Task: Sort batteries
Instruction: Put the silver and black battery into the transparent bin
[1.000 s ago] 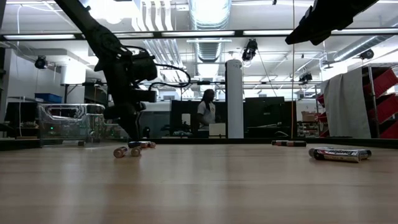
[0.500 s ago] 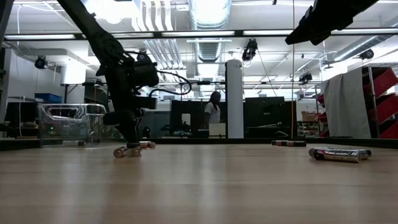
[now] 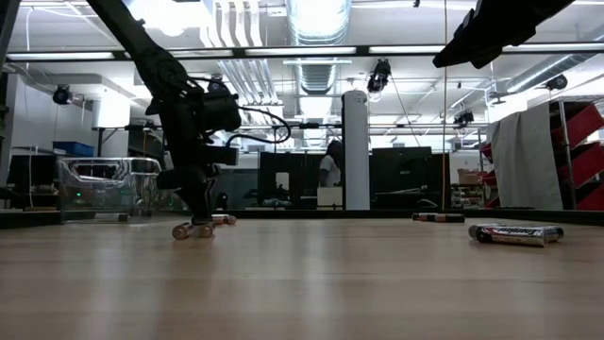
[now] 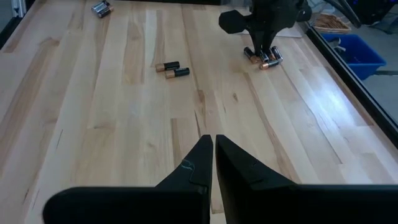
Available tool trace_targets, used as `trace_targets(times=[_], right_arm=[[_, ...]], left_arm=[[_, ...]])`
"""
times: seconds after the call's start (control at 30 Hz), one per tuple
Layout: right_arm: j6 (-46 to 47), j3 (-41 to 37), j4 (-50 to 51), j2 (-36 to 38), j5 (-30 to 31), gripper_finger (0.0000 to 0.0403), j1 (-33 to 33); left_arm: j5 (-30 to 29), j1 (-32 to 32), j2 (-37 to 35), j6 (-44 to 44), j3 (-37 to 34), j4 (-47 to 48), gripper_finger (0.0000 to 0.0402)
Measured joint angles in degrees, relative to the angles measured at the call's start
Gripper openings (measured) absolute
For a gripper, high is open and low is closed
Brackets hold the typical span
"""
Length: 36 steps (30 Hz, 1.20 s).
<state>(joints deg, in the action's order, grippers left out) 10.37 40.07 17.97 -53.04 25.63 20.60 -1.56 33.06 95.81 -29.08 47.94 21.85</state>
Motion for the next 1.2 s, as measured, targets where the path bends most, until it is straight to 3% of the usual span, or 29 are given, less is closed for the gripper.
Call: trace_targets(times=[0.37, 1.2], right_arm=[[0.0, 0.0, 0.0, 0.0, 0.0, 0.0013, 0.0], [0.1, 0.0, 0.1, 0.0, 0.0, 0.0013, 0.0]], left_arm=[[0.0, 0.0, -0.3, 0.0, 0.2, 0.3, 0.0025], [0.3, -2.4, -0.9, 2.2, 7.9, 13.0, 0.0025]])
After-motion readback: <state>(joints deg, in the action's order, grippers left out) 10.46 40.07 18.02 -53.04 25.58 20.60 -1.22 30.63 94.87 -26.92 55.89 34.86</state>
